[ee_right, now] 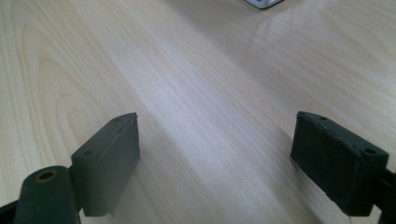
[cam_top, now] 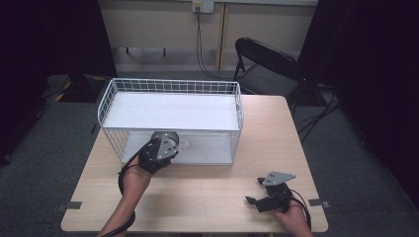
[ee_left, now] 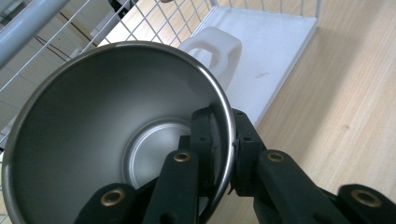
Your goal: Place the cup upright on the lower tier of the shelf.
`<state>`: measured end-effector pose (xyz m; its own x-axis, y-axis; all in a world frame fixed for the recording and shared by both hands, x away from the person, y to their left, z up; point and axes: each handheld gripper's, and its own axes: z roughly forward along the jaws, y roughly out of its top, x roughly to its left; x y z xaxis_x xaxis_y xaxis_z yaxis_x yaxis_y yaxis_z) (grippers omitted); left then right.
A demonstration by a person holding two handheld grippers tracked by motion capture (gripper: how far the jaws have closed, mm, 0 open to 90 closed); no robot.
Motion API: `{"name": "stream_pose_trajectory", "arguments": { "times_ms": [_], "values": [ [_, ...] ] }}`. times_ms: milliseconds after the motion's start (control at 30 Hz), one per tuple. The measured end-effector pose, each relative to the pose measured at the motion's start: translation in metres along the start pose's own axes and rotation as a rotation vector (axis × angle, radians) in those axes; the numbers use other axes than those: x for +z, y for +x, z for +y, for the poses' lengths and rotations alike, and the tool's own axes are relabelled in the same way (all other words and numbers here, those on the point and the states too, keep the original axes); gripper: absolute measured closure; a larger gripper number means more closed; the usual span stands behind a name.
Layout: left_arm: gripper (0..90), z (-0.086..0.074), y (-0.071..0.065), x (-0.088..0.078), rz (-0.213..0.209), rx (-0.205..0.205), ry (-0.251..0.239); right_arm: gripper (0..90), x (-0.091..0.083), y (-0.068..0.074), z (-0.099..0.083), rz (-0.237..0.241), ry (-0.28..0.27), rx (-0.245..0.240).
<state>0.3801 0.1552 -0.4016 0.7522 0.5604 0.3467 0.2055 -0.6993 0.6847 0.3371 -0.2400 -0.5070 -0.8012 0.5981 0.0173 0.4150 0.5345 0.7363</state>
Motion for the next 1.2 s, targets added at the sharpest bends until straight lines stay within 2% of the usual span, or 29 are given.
{"name": "stream_pose_trajectory", "arguments": {
  "times_ms": [233, 367, 467, 500, 700, 900, 1200],
  "values": [
    [82.8, 0.000, 0.002, 0.000, 0.017, 0.016, 0.015, 14.4, 0.000, 0.000, 0.000, 0.000, 0.000, 0.000],
    [82.8, -0.001, 0.002, 0.002, 0.030, 0.003, 0.005, 14.4, 0.000, 0.000, 0.000, 0.000, 0.000, 0.000],
    [82.8, -0.002, 0.003, 0.002, 0.029, 0.013, 0.014, 14.4, 0.000, 0.000, 0.000, 0.000, 0.000, 0.000],
    [82.8, -0.002, 0.003, 0.003, 0.030, -0.001, 0.007, 14.4, 0.000, 0.000, 0.000, 0.000, 0.000, 0.000],
    [82.8, -0.003, 0.003, 0.006, 0.036, -0.001, 0.013, 14.4, 0.000, 0.000, 0.000, 0.000, 0.000, 0.000],
    [82.8, -0.002, 0.003, 0.008, 0.042, 0.016, 0.022, 14.4, 0.000, 0.000, 0.000, 0.000, 0.000, 0.000],
    [82.8, -0.004, 0.003, 0.013, 0.050, 0.015, 0.029, 14.4, 0.000, 0.000, 0.000, 0.000, 0.000, 0.000]
  ]
}}
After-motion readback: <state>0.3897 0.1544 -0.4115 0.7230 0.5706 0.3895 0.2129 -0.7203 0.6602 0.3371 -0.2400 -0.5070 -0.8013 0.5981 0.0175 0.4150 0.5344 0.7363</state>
